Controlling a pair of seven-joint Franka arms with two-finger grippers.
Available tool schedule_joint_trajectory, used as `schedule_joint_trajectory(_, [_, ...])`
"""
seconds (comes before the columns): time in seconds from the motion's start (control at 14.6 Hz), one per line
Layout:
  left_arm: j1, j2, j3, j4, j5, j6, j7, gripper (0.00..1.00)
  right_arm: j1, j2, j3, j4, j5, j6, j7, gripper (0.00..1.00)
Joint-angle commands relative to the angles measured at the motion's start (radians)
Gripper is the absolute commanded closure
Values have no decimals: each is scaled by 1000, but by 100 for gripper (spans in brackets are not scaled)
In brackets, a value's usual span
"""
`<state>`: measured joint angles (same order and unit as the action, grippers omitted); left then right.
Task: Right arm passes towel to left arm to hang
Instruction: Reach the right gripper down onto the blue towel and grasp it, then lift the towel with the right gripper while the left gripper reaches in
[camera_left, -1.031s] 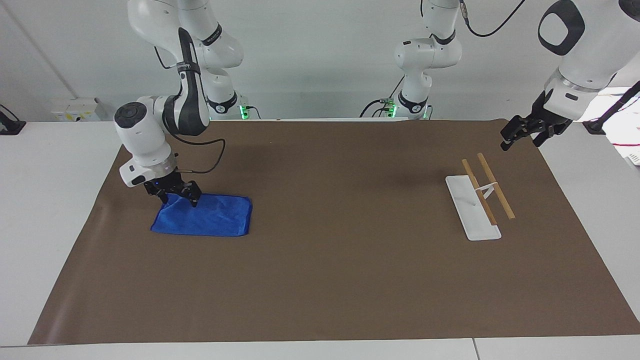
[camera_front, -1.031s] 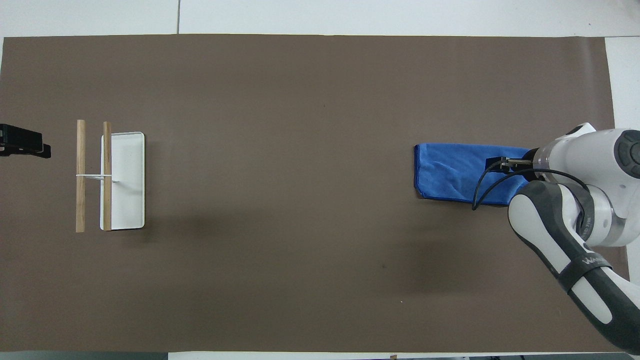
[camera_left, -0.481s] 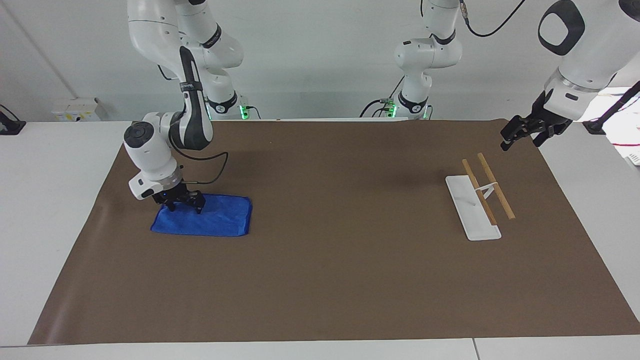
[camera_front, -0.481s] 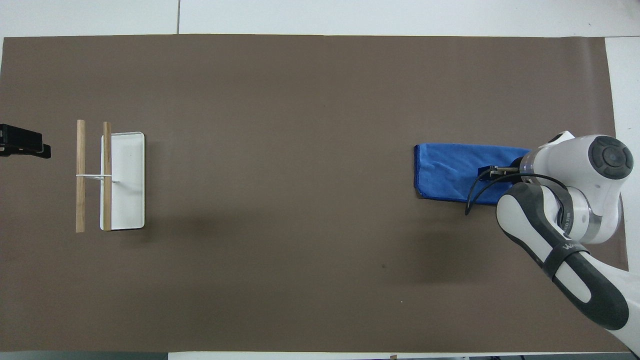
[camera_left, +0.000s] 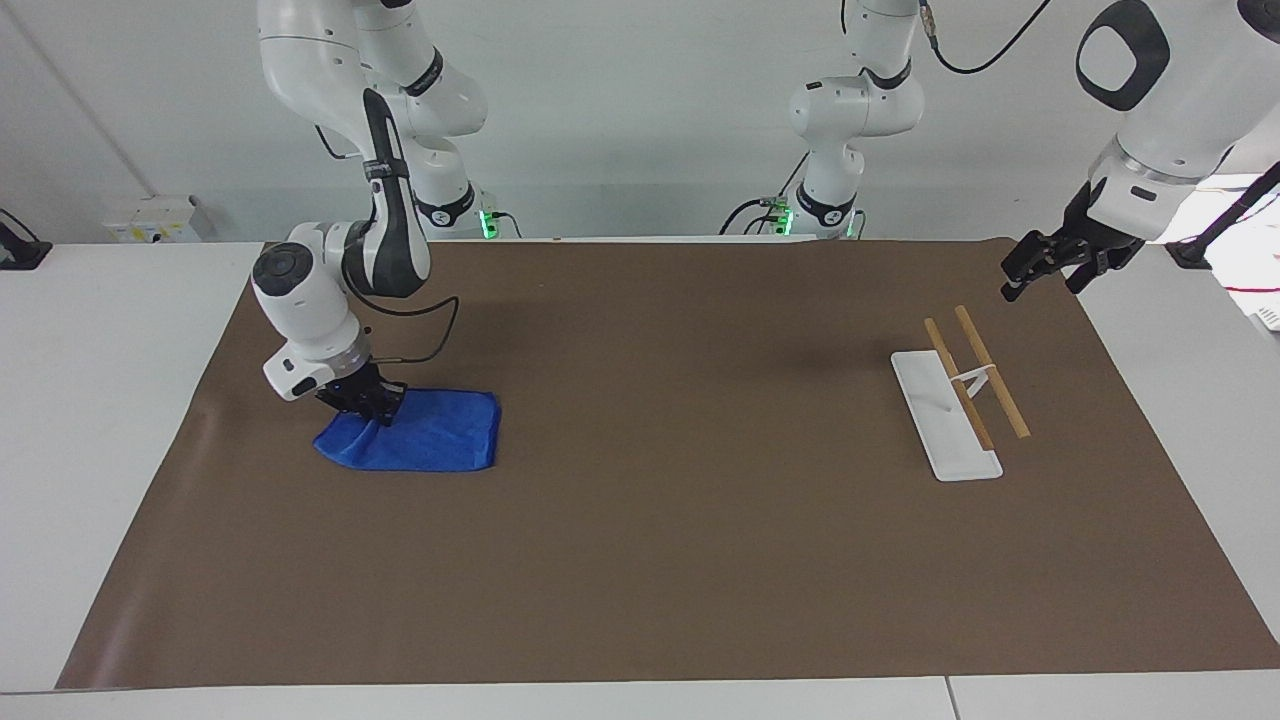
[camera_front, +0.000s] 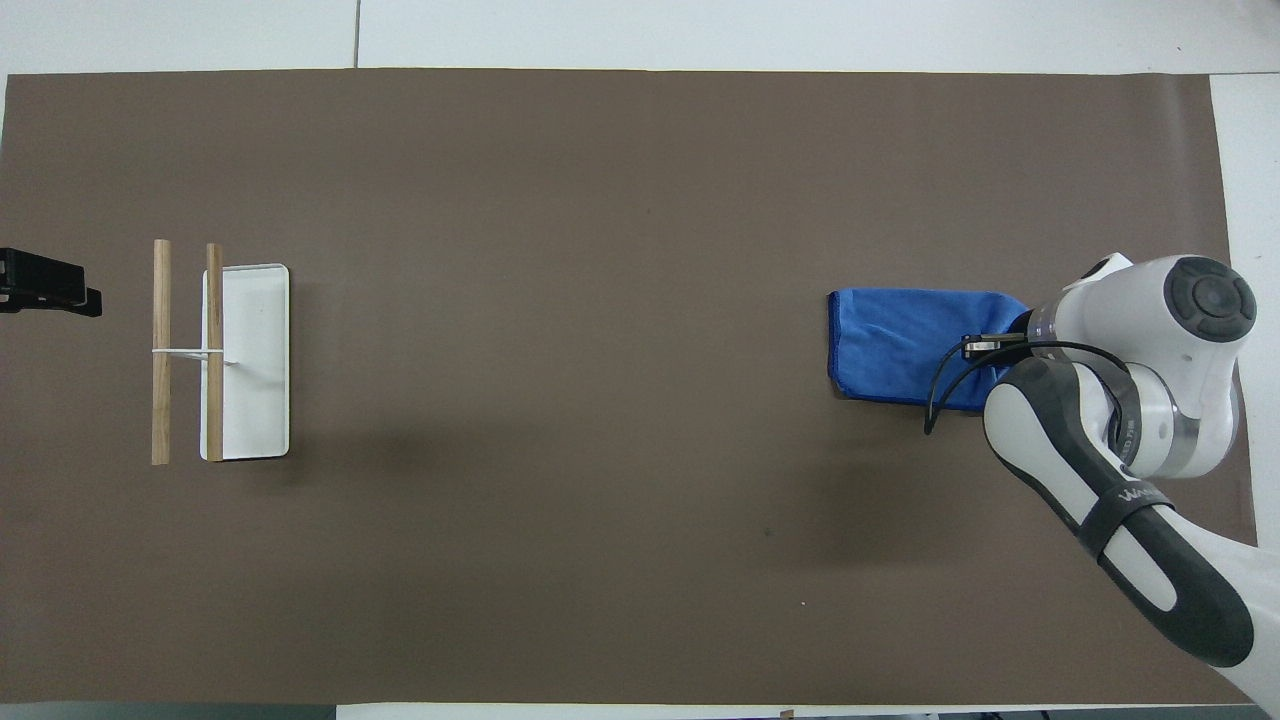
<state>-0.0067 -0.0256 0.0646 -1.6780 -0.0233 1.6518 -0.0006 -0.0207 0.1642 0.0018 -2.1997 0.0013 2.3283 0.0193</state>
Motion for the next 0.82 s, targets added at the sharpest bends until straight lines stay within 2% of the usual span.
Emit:
schedule_joint_trajectory(0.0, [-4,-28,1,-25,16,-7,-1,0,42,-14,3,165,20,-232,34,100])
schedule_joint_trajectory(0.21, [-4,-28,1,-25,16,-7,-1,0,100,-14,3,328,20,-410,105,100])
schedule_joint_trajectory(0.41, [-4,-28,1,-25,16,-7,-1,0,166,-14,10,478,63,-521,192,100])
schedule_joint_trajectory(0.62, [-4,-28,1,-25,16,-10,-2,0,218,-14,12,564,257,-520,342,100])
schedule_joint_trajectory(0.76, [-9,-37,-9,-25,16,-32,-2,0,273,-8,12,600,368,-457,474,100])
